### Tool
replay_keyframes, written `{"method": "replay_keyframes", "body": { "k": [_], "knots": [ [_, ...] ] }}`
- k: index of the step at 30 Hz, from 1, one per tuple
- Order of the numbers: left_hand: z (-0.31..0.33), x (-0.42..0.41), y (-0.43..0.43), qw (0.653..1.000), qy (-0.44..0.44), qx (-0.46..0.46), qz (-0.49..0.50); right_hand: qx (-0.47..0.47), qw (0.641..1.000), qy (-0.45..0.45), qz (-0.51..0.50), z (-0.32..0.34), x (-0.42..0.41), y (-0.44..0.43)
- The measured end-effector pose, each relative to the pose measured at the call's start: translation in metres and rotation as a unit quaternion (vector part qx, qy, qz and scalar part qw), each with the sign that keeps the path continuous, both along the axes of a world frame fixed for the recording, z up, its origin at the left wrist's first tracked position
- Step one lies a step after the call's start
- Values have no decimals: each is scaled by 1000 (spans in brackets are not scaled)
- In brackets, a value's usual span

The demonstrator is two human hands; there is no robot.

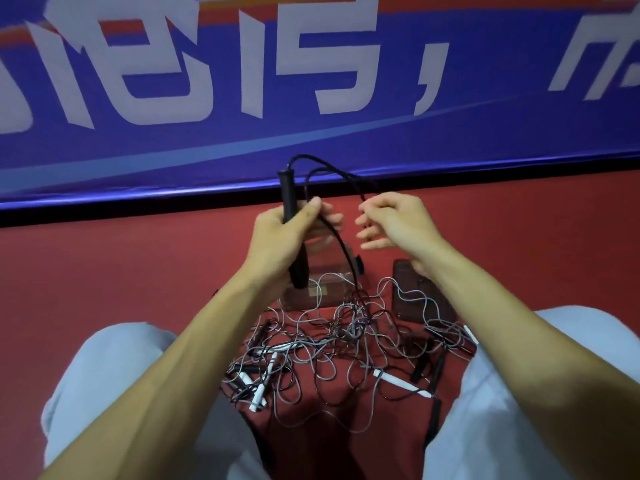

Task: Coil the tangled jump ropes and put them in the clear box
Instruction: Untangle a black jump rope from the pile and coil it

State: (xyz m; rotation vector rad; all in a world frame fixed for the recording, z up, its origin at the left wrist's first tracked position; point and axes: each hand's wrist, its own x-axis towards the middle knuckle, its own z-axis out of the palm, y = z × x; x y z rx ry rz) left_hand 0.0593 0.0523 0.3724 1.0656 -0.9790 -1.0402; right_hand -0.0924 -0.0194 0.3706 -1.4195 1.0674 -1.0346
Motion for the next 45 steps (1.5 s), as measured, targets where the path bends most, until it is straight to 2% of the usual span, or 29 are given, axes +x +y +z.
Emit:
{"method": "replay_keyframes", "body": {
  "k": [3, 5, 7, 10, 12, 14, 17, 21, 26, 31, 35, 39, 42, 45],
  "knots": [
    [12, 6, 2, 996, 82, -21, -2, -82, 983, 158, 52, -14, 7, -3],
    [19, 11, 1, 986, 161, -41, -7, -123, 947, 263, 135, -21, 10, -4],
    [24, 19, 0, 973, 223, -62, -13, -114, 918, 321, 205, -31, 13, -2],
    [23, 30, 0, 957, 279, -79, -20, -162, 895, 379, 169, -43, 19, -3],
    [20, 35, -1, 949, 304, -82, -4, -172, 899, 386, 114, -45, 22, -4],
    [17, 40, -3, 951, 298, -79, 35, -151, 928, 337, 59, -43, 25, -4],
    [11, 43, -5, 965, 245, -55, 75, -109, 975, 194, -12, -36, 28, -4],
    [3, 38, -6, 986, 144, 14, 79, -77, 996, 41, -33, -19, 26, -1],
    [-6, 27, -9, 994, -21, 91, 64, -85, 986, -140, -23, 11, 23, 9],
    [-18, 10, -10, 983, -114, 129, -65, -55, 946, -318, 26, 31, 13, 15],
    [-21, -3, -6, 968, -156, 134, -141, -15, 932, -362, 34, 29, 6, 12],
    [-24, -8, -7, 981, -122, 94, -121, 15, 929, -369, 5, 25, 0, 5],
    [-16, -10, -5, 996, -28, 68, -44, 14, 955, -293, -31, 21, -4, 3],
    [-7, -4, -7, 998, 36, 52, 26, 15, 978, -207, -26, 16, -4, 4]
  ]
}}
